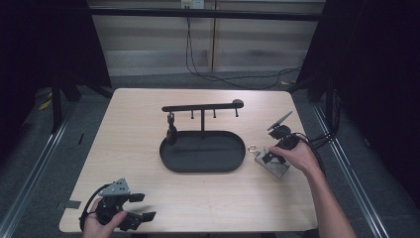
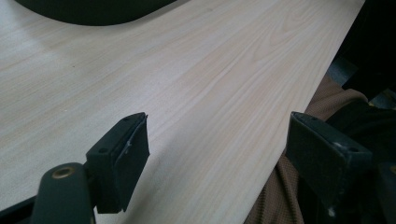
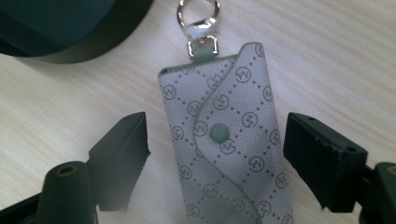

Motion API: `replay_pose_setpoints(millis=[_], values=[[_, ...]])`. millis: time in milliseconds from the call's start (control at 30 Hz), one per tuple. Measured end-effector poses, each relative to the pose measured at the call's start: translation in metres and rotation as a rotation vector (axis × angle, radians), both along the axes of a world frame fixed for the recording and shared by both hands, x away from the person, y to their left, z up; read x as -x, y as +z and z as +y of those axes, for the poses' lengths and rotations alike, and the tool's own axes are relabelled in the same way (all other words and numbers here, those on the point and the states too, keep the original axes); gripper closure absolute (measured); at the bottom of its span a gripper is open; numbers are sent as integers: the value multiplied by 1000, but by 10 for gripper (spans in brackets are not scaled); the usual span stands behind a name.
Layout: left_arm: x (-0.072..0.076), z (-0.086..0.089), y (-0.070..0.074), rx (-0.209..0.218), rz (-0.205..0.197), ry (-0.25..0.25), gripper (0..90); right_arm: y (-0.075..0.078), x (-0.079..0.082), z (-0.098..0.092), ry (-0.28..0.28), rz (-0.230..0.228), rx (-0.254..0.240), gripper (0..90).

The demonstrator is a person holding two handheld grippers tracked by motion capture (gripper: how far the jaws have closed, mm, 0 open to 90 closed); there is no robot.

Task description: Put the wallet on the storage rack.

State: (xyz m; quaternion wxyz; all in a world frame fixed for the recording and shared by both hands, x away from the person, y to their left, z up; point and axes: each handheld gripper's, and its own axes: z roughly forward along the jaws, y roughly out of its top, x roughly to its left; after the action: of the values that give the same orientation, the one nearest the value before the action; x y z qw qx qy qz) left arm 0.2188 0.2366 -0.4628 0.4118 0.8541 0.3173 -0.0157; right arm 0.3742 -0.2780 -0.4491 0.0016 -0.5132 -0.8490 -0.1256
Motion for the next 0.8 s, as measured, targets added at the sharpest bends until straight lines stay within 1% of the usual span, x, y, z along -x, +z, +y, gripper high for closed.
replay_pose_setpoints(millis=[33, 133, 167, 200, 367, 467, 700, 800], values=[[0, 0, 0, 2, 0, 0, 214, -2, -1, 0, 2, 7, 9, 227], [0, 0, 0, 2, -2, 2, 214, -5, -3, 0, 4, 21, 7, 230], [0, 0, 0, 1, 0, 2, 214, -6, -3, -1, 5, 19, 11, 230], [0, 0, 0, -1, 1, 1, 214, -7, -3, -1, 6, 29, 19, 229], [0, 0, 0, -1, 1, 0, 214, -11, -3, -1, 19, 44, 27, 218], [0, 0, 0, -3, 3, -1, 214, -15, -4, 0, 25, 59, 46, 216], [-1, 3, 0, 0, 5, 12, 214, -22, -6, 3, 30, 75, 60, 216], [-1, 3, 0, -2, 4, 8, 214, -25, -7, 5, 40, 82, 81, 223]])
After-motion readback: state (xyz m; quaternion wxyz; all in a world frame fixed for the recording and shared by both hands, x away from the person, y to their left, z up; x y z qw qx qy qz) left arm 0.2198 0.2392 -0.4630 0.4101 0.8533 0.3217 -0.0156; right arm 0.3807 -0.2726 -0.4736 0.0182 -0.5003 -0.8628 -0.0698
